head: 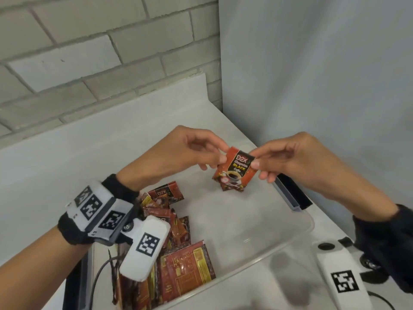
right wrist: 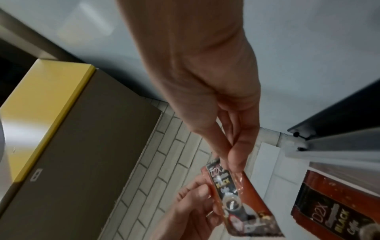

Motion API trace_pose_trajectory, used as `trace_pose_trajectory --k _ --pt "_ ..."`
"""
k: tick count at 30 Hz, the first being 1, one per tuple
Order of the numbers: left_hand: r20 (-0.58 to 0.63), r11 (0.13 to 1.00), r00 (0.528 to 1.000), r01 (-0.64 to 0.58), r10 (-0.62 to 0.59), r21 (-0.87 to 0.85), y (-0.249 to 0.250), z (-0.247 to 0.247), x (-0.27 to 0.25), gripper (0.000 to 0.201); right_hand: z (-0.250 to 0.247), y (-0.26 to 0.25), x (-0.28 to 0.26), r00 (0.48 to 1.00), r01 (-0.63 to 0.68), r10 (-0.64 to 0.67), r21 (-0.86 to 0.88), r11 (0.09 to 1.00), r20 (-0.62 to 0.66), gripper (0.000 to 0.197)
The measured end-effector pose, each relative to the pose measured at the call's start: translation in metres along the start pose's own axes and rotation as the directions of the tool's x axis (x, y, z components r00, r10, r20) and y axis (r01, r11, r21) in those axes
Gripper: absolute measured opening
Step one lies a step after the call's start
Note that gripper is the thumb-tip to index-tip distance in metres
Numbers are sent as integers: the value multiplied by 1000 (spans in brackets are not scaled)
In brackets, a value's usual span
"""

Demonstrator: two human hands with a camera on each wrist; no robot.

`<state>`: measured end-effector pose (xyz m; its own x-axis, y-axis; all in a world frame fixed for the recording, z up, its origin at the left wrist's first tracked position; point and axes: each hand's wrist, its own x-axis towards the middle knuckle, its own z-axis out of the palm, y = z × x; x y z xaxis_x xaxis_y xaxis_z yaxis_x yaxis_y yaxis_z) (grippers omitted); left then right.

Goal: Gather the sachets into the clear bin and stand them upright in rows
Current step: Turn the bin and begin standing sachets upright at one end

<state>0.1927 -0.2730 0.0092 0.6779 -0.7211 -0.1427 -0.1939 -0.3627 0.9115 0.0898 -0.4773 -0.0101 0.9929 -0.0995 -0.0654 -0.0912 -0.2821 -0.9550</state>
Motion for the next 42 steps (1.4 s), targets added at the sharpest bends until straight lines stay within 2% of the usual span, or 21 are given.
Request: trace_pose_trajectory --k 2,4,6,7,8,10,12,14,17,19,22,25,27,29,34,42 --pt "4 998 999 32 -32 53 -4 5 5 11 3 3 2 1000 24 -25 -106 994 -13 15" --pt "5 993 998 65 -65 95 -12 10 9 10 6 6 4 994 56 -75 -223 973 -78 14" --pt "-13 988 995 98 -97 122 -21 15 13 12 9 7 4 978 85 -149 -376 923 -145 18" --pt "-22 985 993 118 -116 129 -26 17 15 11 11 6 3 975 100 -173 -423 900 -138 18" --pt "-28 981 991 137 -134 136 -30 20 16 11 15 6 1 979 113 -177 -450 886 -103 18" --pt "-36 975 986 166 -163 150 -38 26 17 9 26 10 -1 993 116 -107 -528 841 47 12" --pt "-37 971 984 180 -176 154 -44 33 19 8 37 22 0 978 110 36 -654 749 206 14" --pt "-42 969 982 188 -183 159 -49 37 21 9 48 32 3 945 82 178 -723 686 276 20" --pt "-40 954 979 206 -202 217 -53 42 24 8 57 36 8 921 28 269 -737 676 282 28" --pt "-62 914 977 213 -204 346 -52 41 24 11 61 38 10 915 3 300 -746 665 271 32" --pt "-99 816 988 151 -115 558 -42 35 21 14 66 39 11 905 -35 345 -762 647 251 35" --pt "4 699 997 48 -73 713 -26 33 22 29 68 39 10 906 -49 352 -768 638 235 39" --pt "108 576 990 -39 -86 817 -19 37 27 46 69 38 10 903 -53 362 -774 631 233 43" --pt "173 496 980 -102 -99 862 -15 41 32 55 71 38 10 902 -50 365 -783 621 232 45" --pt "201 479 969 -109 -145 871 -16 49 40 65 72 36 9 910 -27 351 -812 583 222 42" --pt "183 437 974 -107 -134 893 -19 56 38 63 71 35 9 909 -4 345 -823 567 233 40"
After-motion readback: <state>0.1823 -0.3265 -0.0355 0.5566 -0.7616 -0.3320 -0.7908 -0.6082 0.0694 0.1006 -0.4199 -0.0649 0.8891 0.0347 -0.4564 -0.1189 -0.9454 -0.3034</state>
